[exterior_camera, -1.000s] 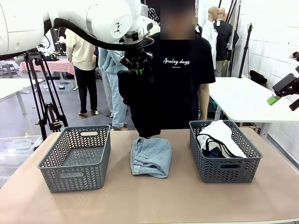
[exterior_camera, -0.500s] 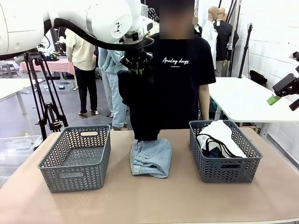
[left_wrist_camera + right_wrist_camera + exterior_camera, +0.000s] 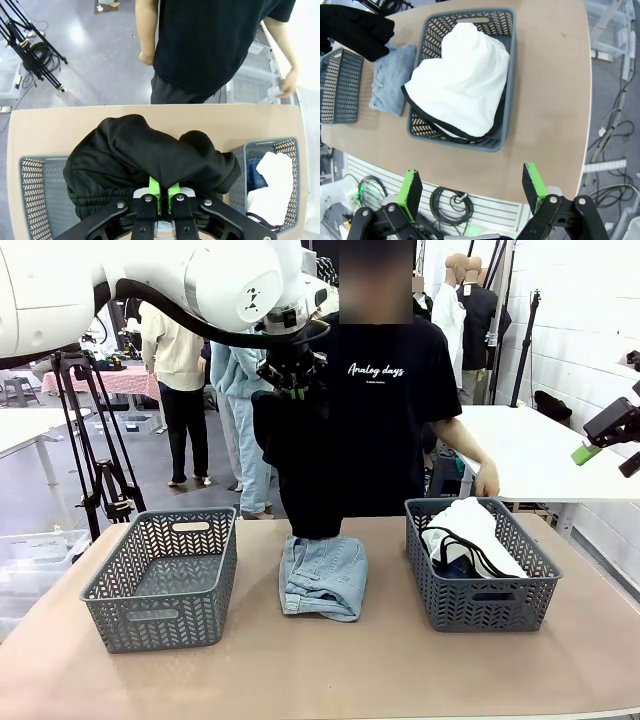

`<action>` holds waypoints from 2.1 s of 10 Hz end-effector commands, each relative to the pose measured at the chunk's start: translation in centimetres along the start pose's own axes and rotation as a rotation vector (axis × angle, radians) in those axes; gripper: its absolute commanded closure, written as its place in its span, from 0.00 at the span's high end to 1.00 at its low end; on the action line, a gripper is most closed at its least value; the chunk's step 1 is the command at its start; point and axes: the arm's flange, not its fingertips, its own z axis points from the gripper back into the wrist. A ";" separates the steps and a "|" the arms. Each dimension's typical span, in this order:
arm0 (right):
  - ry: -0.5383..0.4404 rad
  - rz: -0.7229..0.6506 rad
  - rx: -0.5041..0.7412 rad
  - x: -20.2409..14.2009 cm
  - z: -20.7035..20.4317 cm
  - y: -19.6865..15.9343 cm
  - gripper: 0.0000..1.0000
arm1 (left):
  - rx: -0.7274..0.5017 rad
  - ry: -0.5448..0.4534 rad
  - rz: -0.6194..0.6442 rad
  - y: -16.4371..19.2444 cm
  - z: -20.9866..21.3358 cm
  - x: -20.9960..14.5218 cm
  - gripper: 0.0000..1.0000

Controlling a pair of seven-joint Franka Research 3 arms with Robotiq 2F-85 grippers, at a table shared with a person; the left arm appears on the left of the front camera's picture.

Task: Sort the tops and bottoms.
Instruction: Sort the clothes according to human instructions.

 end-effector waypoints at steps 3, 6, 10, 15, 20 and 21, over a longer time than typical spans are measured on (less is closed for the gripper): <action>-0.004 -0.001 0.016 0.1 -0.2 0.0 1.00 | 0.003 -0.008 0.001 0.2 0.5 0.2 0.00; -0.004 -0.001 0.016 0.1 -0.2 0.0 1.00 | 0.003 -0.008 0.001 0.2 0.5 0.2 0.00; -0.004 -0.001 0.016 0.1 -0.2 0.0 1.00 | 0.003 -0.008 0.001 0.2 0.5 0.2 0.00; -0.004 -0.001 0.016 0.1 -0.2 0.0 1.00 | 0.003 -0.008 0.001 0.2 0.5 0.2 0.00; -0.051 0.020 0.002 -0.5 4.1 -2.2 1.00 | 0.003 -0.008 0.001 0.2 0.5 0.2 0.00; -0.048 -0.008 0.016 -0.4 4.0 -2.5 1.00 | 0.000 0.000 0.000 0.0 0.0 0.0 0.00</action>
